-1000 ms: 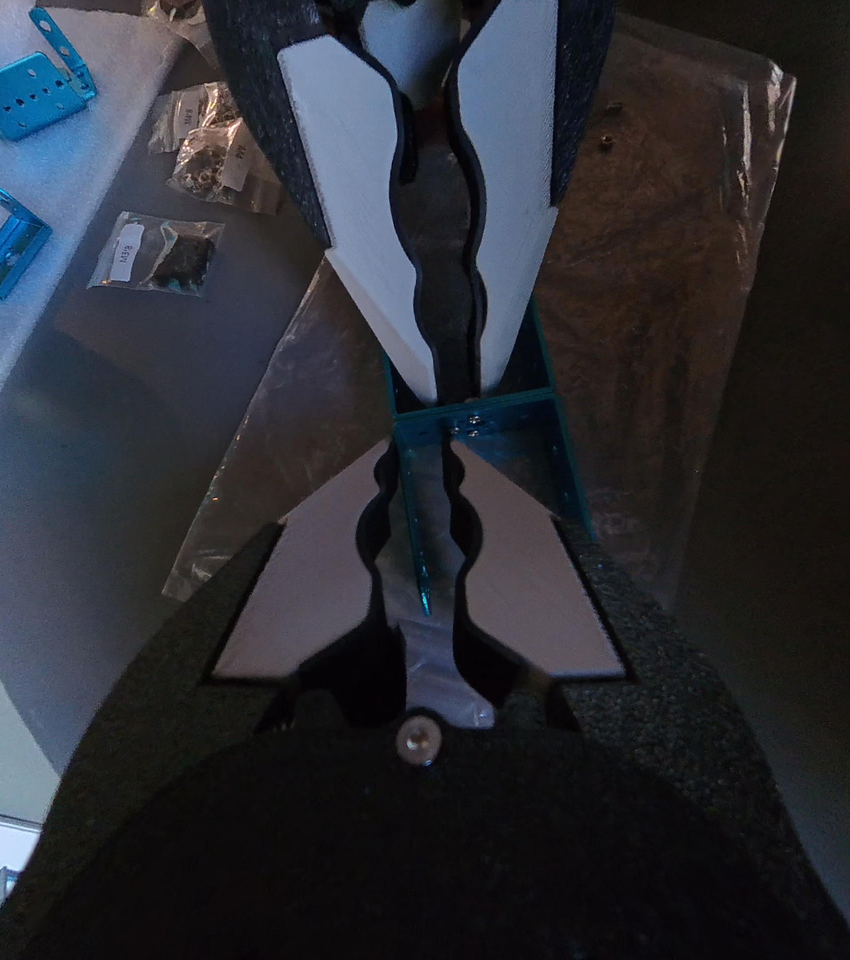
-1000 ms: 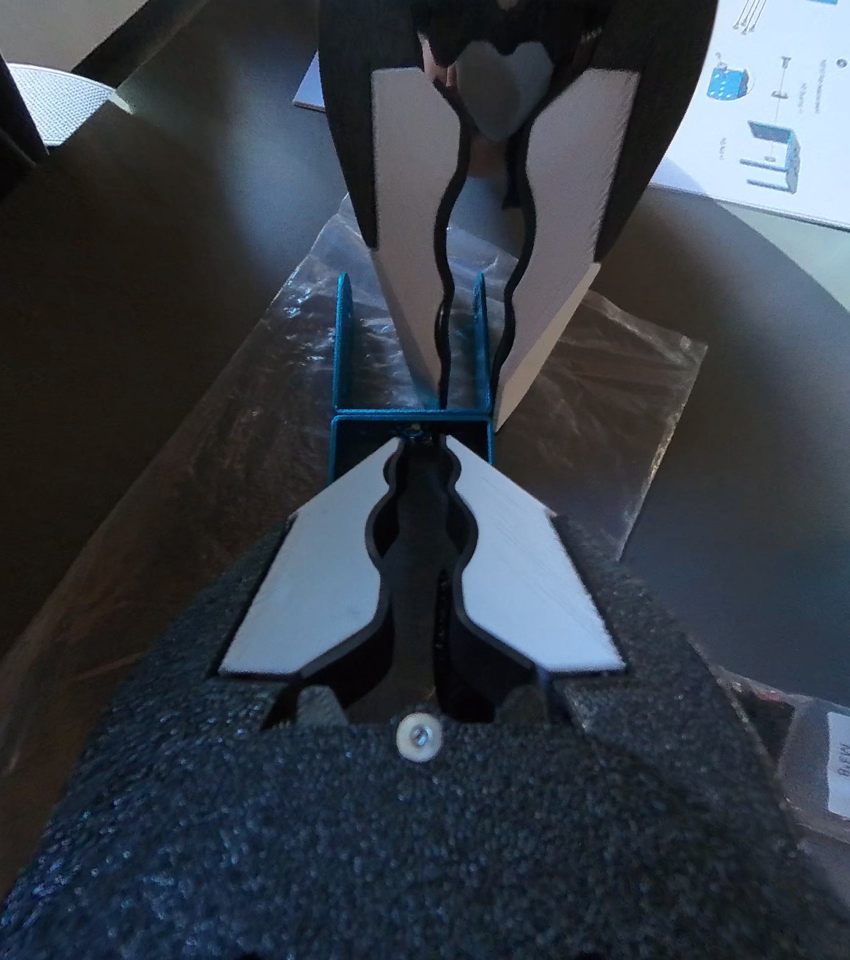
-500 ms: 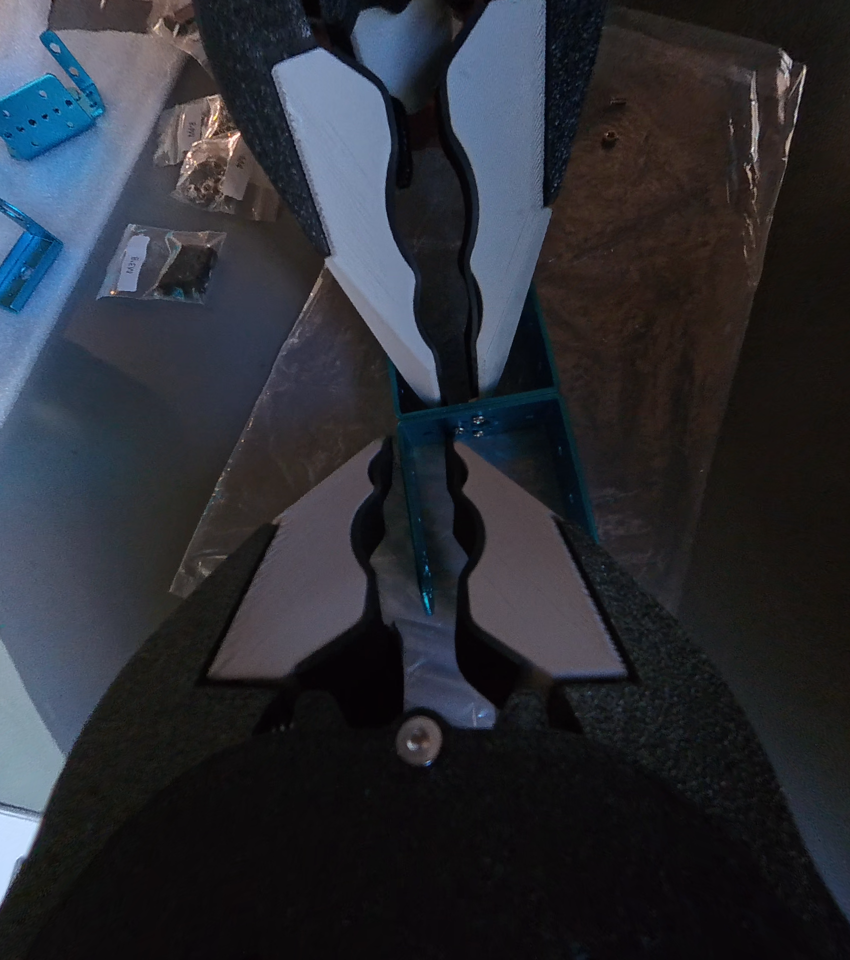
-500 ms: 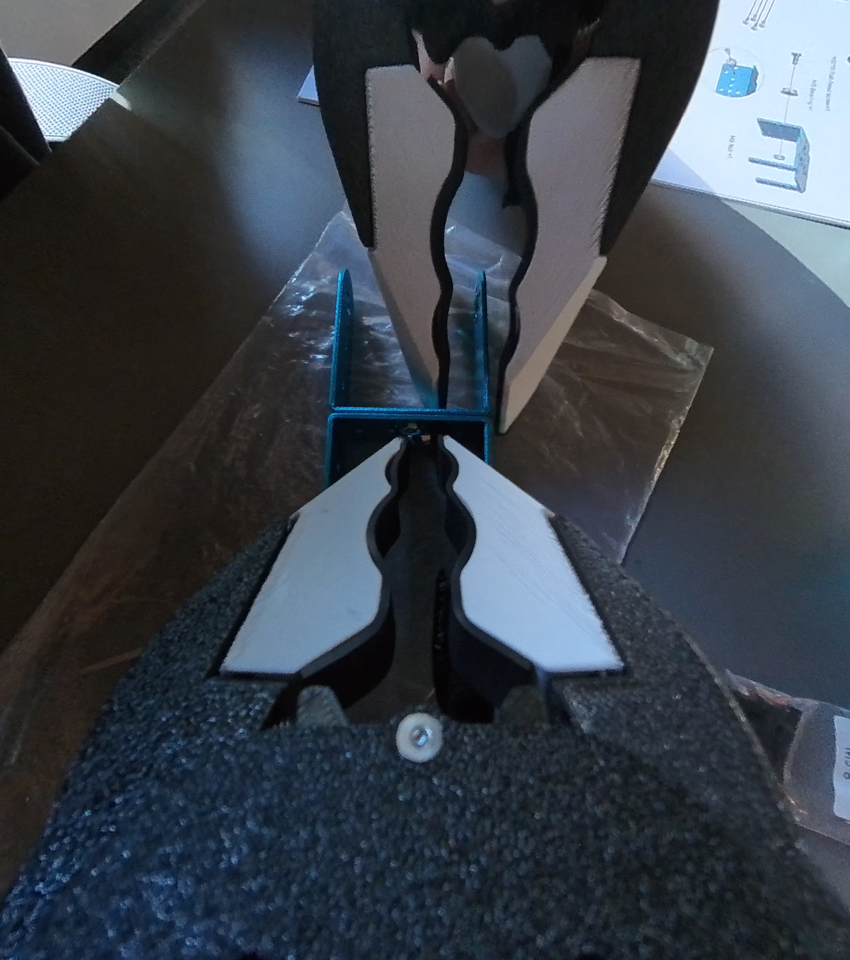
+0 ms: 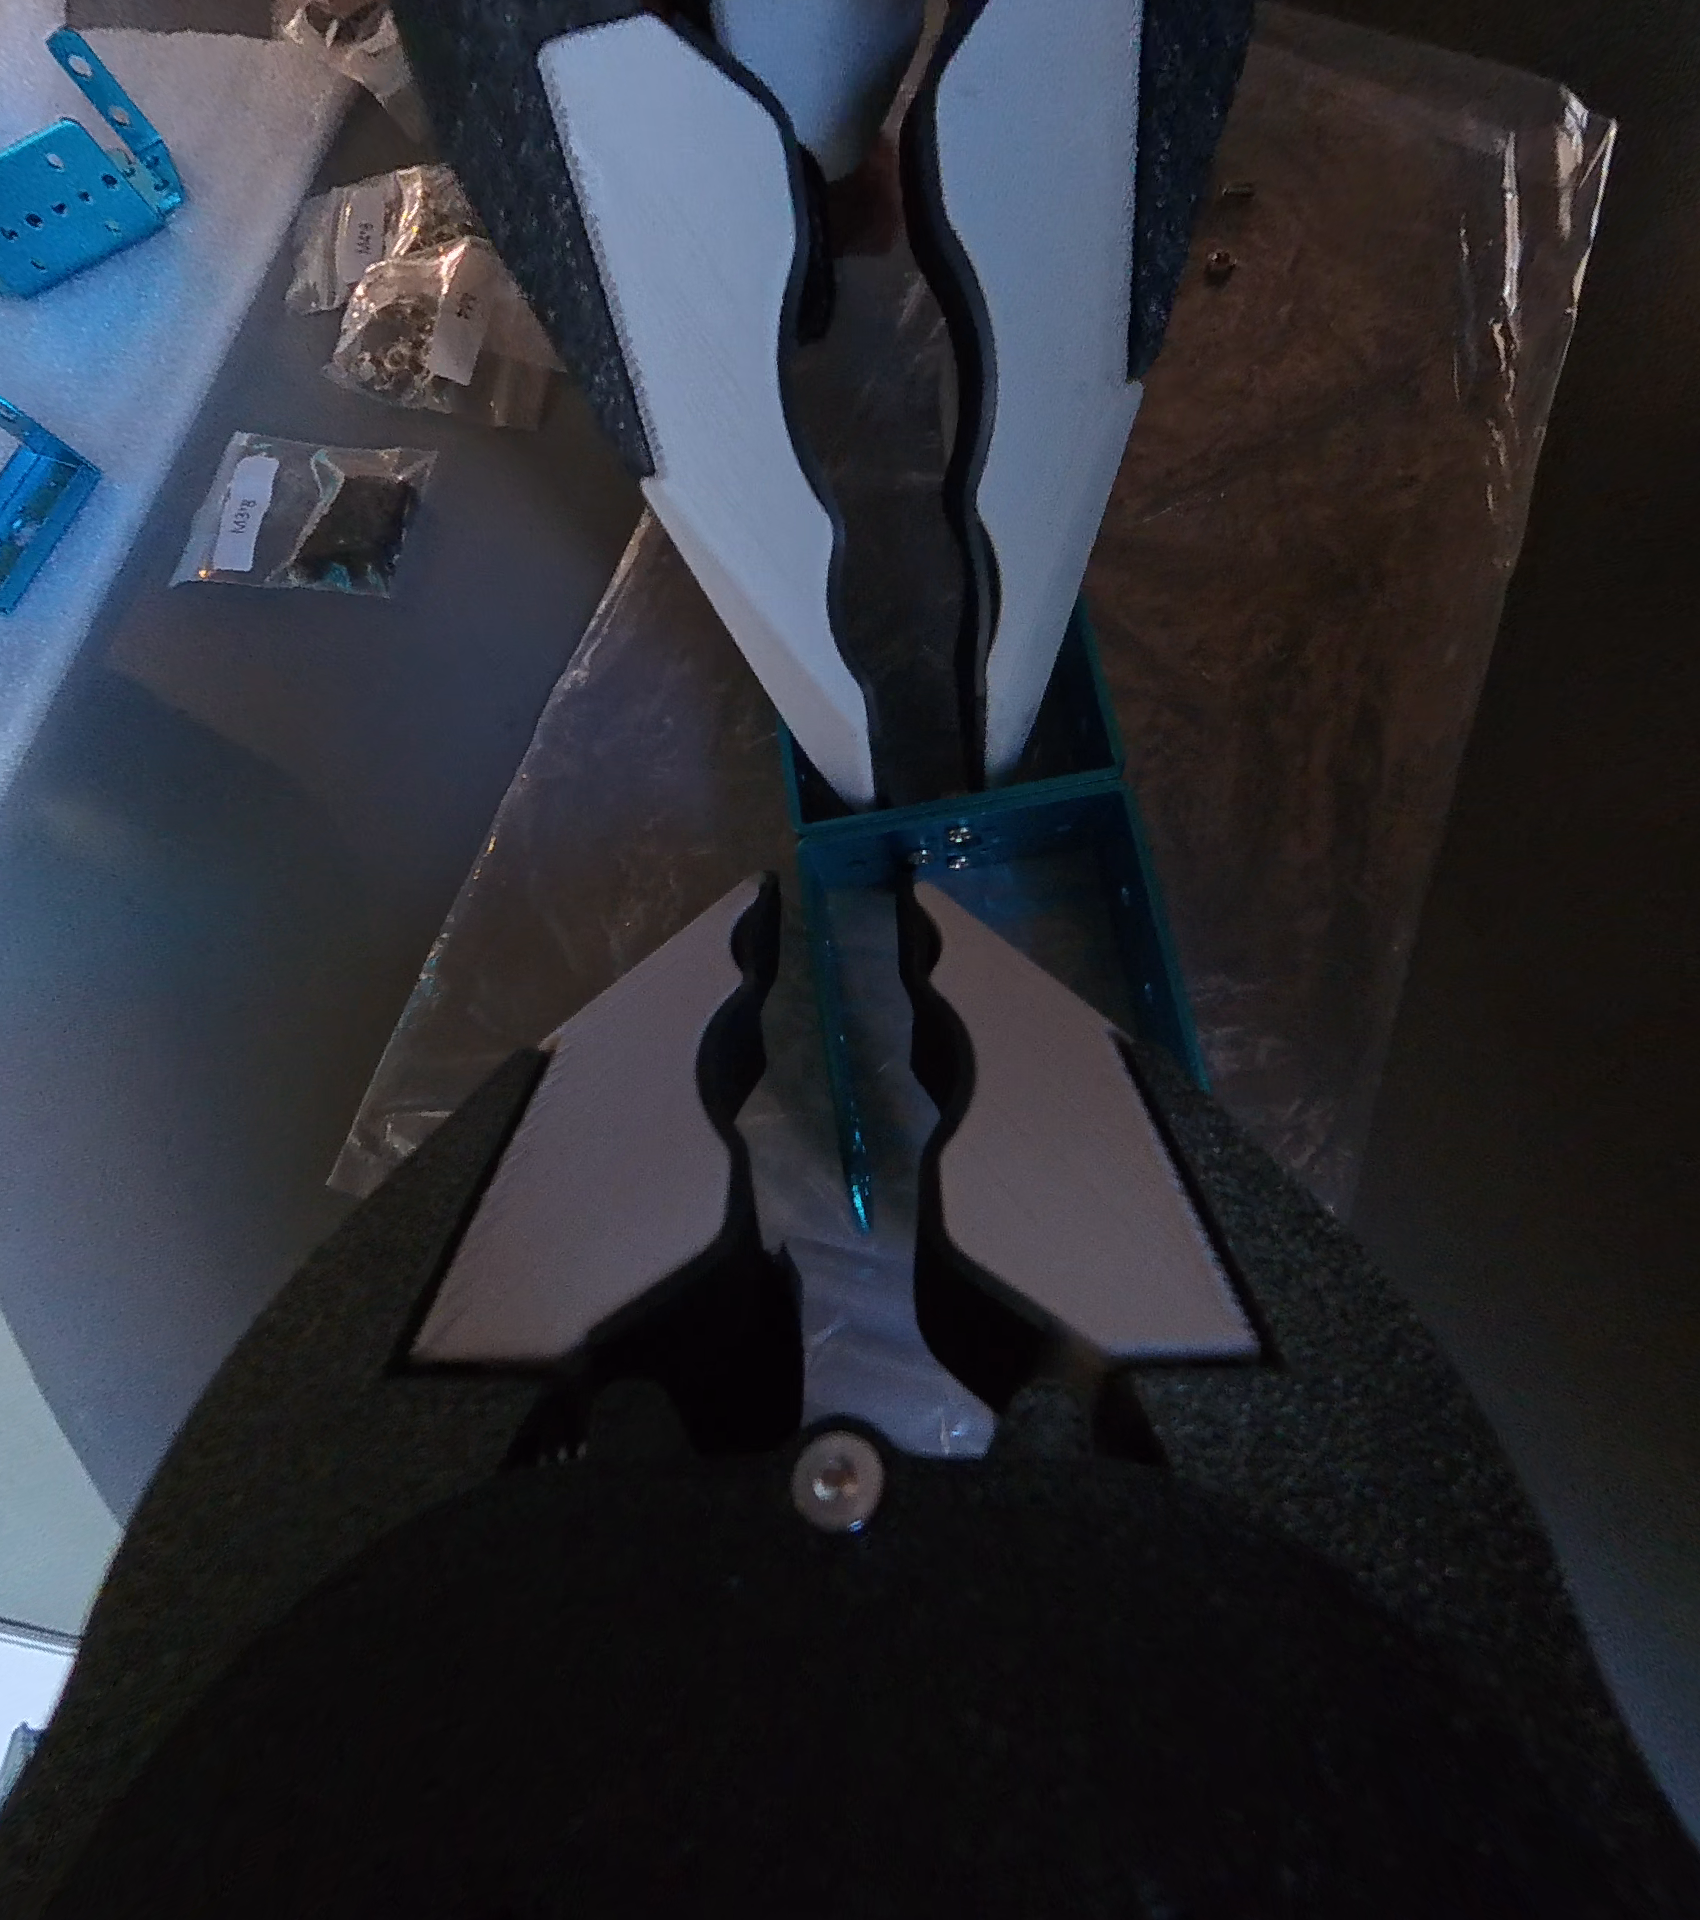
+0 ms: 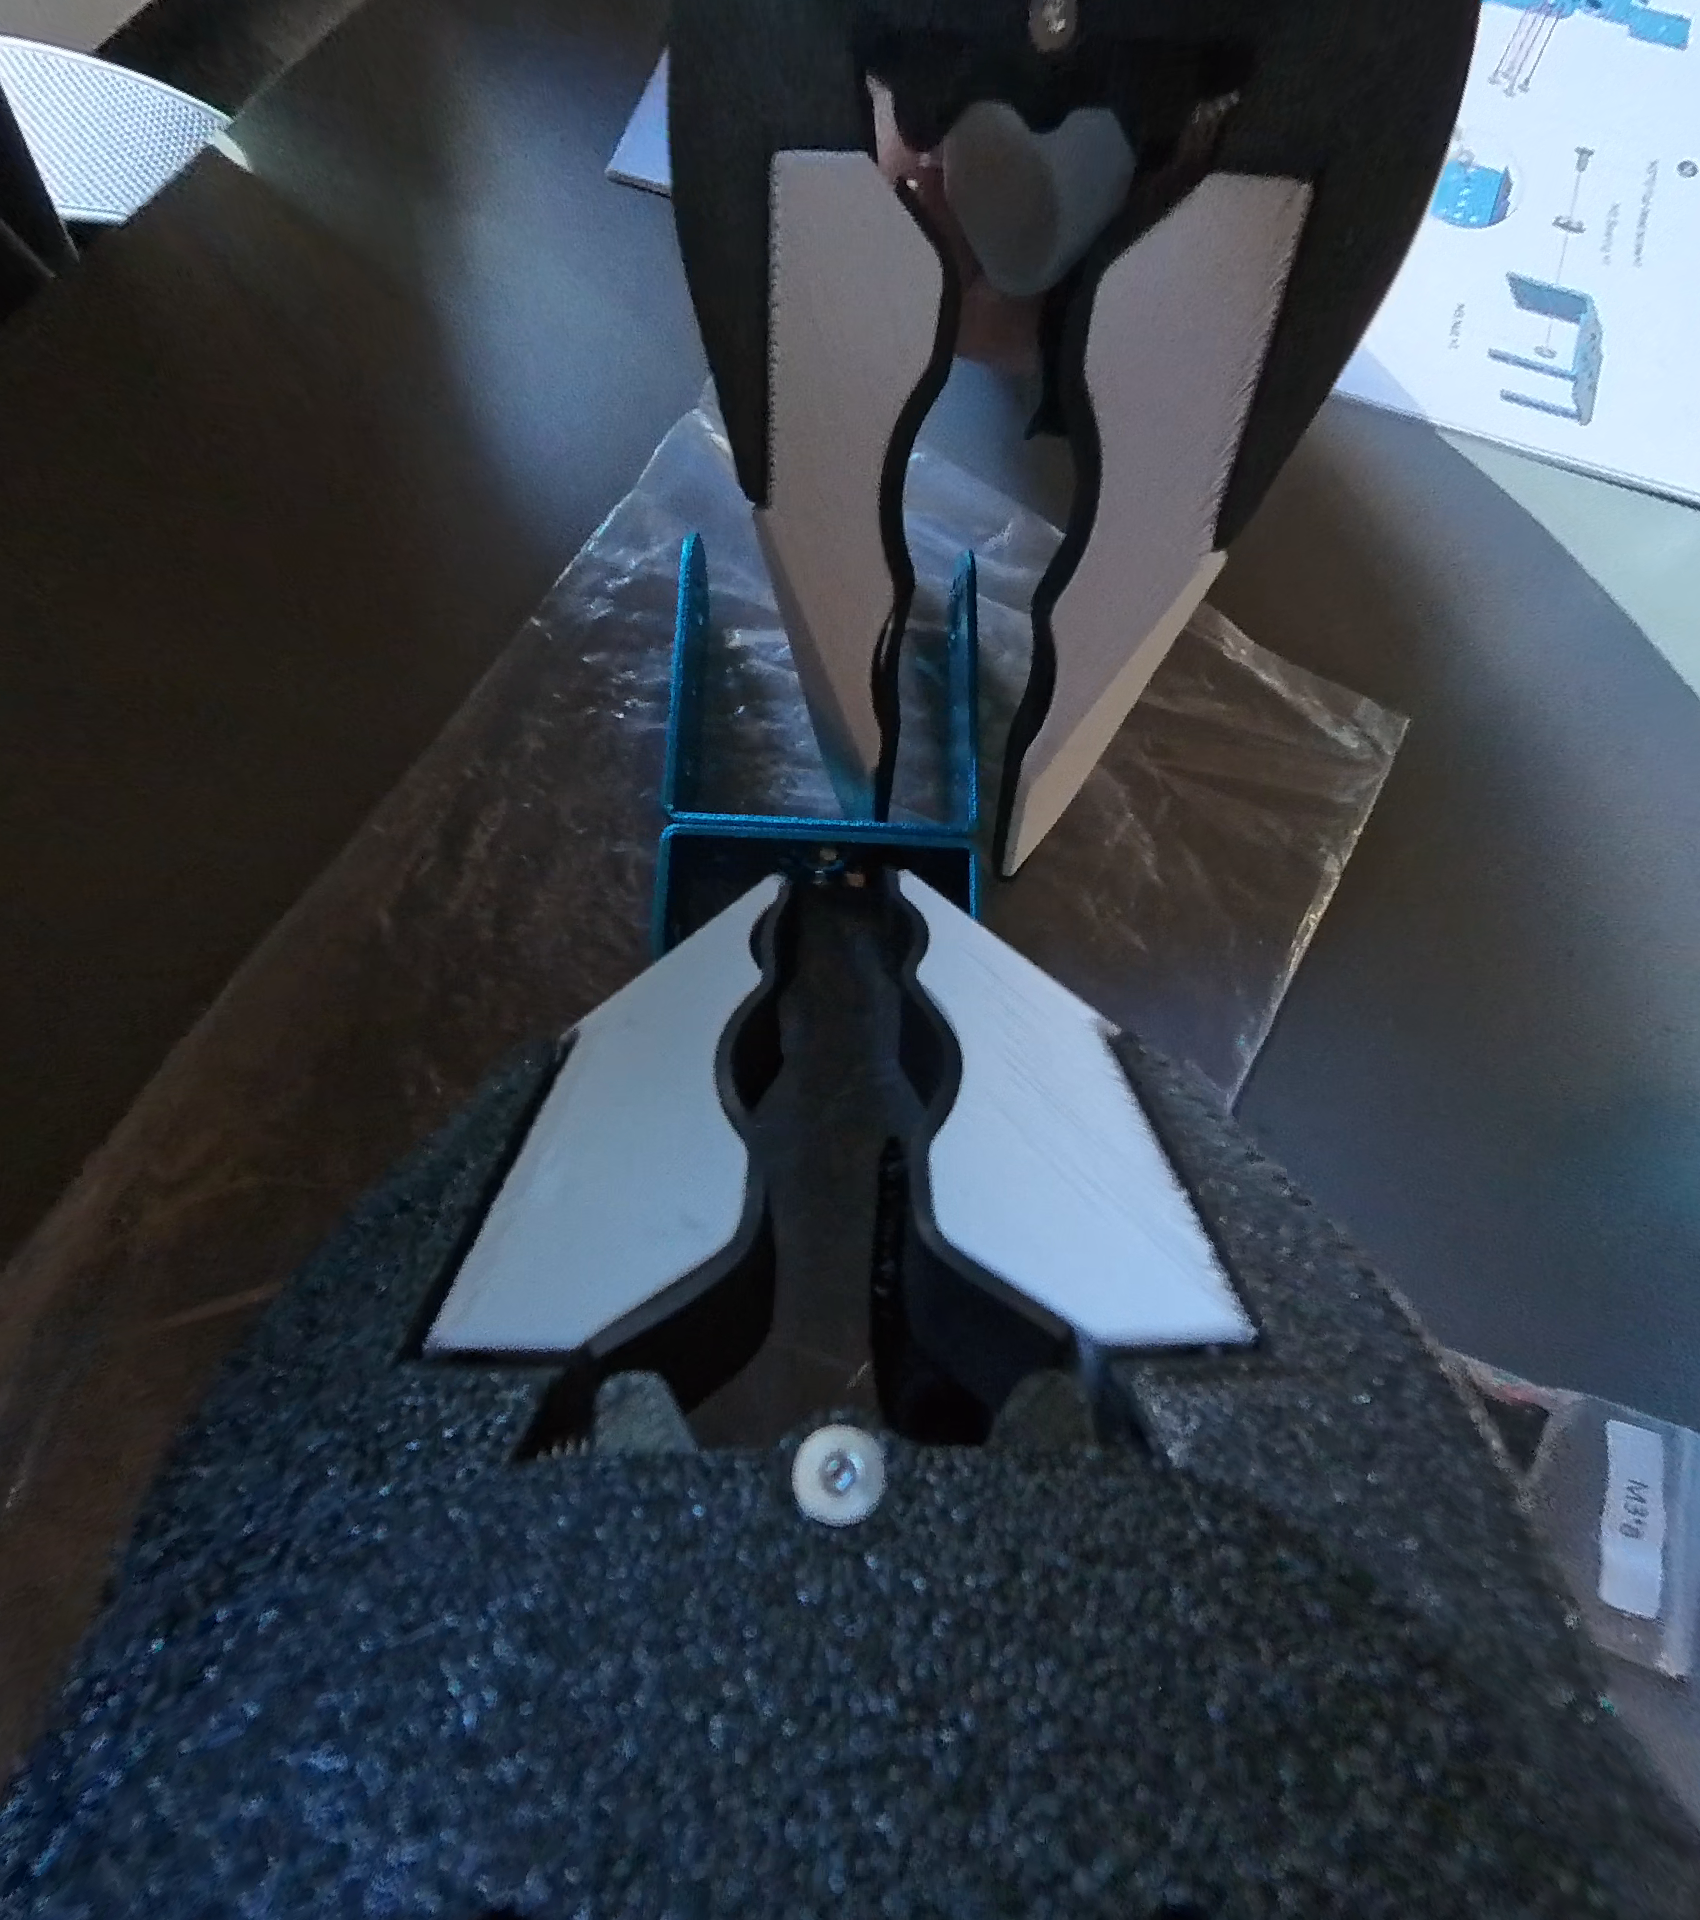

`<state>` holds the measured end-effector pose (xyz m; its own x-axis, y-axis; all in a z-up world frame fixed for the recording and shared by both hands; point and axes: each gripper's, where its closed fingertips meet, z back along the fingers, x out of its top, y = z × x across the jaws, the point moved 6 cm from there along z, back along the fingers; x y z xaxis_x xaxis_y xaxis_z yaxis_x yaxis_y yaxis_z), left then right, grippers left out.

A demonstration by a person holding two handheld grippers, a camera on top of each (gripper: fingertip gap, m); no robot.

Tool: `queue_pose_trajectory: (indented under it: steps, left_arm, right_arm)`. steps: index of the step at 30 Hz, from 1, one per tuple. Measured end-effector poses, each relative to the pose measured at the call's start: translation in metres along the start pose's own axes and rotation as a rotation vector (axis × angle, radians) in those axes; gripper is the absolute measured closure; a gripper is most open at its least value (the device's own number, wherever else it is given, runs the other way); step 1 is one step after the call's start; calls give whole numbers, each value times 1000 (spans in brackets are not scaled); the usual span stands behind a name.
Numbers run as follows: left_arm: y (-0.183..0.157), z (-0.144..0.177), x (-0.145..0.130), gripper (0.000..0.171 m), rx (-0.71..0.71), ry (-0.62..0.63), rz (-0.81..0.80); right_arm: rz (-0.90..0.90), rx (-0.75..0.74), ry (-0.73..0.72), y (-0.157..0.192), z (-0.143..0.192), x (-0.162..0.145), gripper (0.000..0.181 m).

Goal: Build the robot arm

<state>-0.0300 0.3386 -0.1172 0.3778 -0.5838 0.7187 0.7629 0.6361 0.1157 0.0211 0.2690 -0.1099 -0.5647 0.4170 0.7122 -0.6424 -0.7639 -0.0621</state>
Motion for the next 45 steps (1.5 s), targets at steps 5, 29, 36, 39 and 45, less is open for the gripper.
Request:
queue_pose_trajectory:
  steps: [5,29,36,39,45]
  left_arm:
    - [0,0,0,150,5,0,-3]
    - [0,1,2,148,-12,-17,15]
    - [0,1,1,153,-16,-8,18]
    - [0,4,-2,154,-2,9,10]
    - [1,8,-7,162,6,21,4]
  right_arm:
    - [32,-17,8,2,2,3,167]
    - [60,-57,68,1,10,-2,170]
    - [18,-30,121,-1,-1,-3,170]
    - [-16,-19,144,-5,-2,-2,170]
    - [-20,15,224,-5,1,-3,169]
